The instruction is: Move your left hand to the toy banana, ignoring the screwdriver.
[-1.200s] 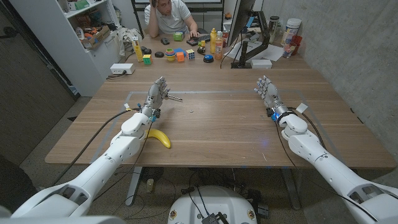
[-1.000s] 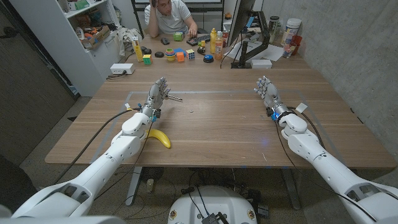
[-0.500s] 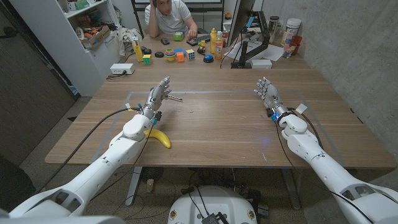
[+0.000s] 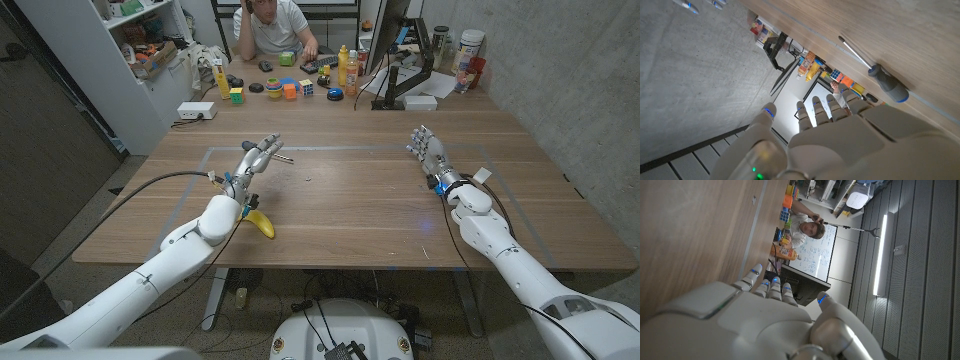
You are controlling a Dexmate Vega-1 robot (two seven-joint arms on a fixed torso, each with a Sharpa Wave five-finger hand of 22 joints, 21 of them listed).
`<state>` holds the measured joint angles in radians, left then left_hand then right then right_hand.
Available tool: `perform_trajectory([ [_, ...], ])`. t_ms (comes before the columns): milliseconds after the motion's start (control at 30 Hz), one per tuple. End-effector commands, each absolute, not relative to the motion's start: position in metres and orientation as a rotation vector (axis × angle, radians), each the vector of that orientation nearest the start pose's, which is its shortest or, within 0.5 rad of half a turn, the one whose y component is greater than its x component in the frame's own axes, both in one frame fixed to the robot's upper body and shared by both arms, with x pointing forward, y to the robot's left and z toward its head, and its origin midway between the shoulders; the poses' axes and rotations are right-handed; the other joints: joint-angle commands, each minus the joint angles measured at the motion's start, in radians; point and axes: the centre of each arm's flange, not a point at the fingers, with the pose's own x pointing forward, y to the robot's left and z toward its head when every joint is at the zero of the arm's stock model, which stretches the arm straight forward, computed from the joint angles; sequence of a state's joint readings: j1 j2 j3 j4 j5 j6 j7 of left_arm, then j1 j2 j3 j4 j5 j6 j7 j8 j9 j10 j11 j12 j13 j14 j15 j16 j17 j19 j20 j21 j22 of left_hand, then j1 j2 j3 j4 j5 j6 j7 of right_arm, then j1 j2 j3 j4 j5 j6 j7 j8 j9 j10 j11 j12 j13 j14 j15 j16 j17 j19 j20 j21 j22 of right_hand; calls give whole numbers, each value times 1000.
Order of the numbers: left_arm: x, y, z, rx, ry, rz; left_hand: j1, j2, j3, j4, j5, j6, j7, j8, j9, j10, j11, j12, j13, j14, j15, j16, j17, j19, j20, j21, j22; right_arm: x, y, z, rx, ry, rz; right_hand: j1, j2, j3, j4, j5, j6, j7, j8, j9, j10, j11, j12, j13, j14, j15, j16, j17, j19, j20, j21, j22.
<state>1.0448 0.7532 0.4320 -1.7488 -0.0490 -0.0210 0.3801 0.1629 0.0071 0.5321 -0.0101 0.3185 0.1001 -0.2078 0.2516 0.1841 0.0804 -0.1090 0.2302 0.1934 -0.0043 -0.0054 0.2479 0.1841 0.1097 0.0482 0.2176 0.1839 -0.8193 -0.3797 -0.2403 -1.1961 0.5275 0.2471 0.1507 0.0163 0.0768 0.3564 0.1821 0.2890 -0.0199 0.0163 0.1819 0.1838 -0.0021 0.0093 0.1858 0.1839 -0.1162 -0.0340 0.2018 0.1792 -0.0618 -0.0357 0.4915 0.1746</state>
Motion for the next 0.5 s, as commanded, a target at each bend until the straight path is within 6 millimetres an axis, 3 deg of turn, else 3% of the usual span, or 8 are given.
perform_trajectory([
  [33,538,265,-45,923,-685,212,6,-13,1,-14,4,7,-9,-1,2,22,-6,5,7,5,-10,-3,3,-13,2,-7,3,671,-290,-35,44,-561,221,5,98,7,-1,6,-4,6,7,3,-5,4,6,4,-7,-41,5,3,-12,-114,-4,5],
  [500,517,250,-49,1168,-698,308,27,-12,6,-34,7,12,-13,-7,5,13,-19,-7,11,-11,-19,-14,6,-36,-1,-15,4,671,-289,-34,44,-563,224,4,96,7,-1,6,-6,6,7,3,-5,4,6,4,-6,-41,5,3,-11,-113,-8,5],
])
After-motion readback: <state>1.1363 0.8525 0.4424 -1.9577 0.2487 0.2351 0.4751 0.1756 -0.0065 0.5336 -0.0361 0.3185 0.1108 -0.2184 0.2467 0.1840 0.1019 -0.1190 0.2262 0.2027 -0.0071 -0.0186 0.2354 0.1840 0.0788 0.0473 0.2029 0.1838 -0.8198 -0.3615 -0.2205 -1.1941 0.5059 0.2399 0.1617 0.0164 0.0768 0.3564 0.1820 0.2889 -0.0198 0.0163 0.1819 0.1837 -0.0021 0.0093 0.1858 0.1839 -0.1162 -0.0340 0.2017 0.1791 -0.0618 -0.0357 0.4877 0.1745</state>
